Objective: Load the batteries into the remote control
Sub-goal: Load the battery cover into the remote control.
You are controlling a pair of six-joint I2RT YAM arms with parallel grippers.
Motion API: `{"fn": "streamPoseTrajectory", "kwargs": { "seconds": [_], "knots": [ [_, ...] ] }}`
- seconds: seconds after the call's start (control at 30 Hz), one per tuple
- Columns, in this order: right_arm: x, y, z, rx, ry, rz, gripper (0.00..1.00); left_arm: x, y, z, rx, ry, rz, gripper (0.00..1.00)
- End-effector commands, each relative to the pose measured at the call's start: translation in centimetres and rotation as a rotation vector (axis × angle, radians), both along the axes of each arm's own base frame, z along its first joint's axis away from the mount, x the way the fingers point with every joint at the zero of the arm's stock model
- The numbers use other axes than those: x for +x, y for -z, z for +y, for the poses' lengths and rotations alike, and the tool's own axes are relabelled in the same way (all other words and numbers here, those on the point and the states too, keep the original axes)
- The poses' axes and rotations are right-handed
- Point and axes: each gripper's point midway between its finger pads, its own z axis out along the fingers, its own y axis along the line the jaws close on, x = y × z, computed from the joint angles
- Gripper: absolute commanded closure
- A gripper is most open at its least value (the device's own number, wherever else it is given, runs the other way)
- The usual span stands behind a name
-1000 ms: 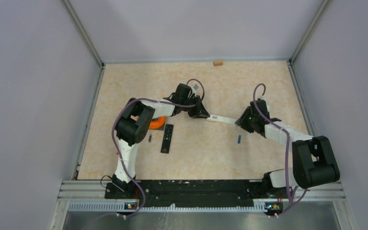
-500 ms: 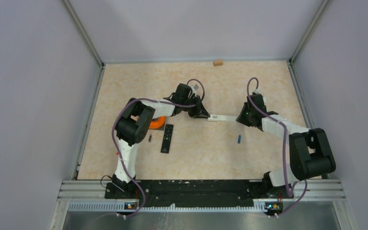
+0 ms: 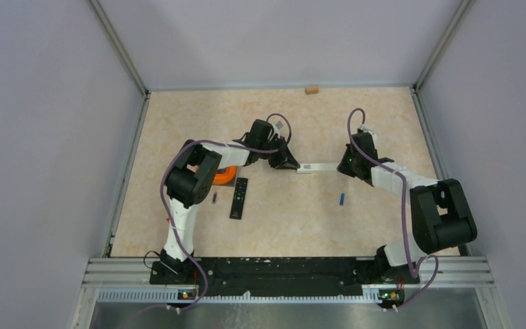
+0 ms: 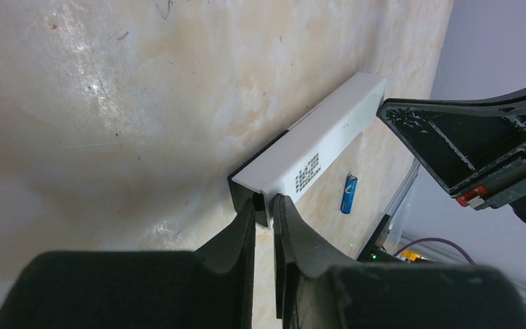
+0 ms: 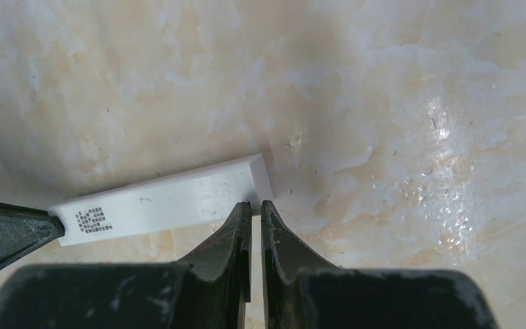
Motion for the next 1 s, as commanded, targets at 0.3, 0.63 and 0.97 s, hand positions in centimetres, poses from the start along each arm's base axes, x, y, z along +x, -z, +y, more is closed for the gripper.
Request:
{"fn": "streamPoseTrajectory", "kwargs": {
  "seconds": [0.3, 0.63, 0.97],
  "knots": [
    [-7.2, 7.0, 4.9, 0.081, -0.150, 0.243, 0.95, -3.6, 8.3, 1.7, 0.122, -0.048, 0.192, 0.91],
    [-7.3, 5.5, 9.0, 0.153, -0.234, 0.232, 0.95, -2.4, 7.6, 1.1, 0.091, -0.092, 0.181, 0.99],
    [-1.0, -1.7, 3.9, -0.092, -0.051, 0.056, 0.75, 1.0, 3.5, 3.9, 0.123, -0.166, 0.043, 0.73]
  ]
}}
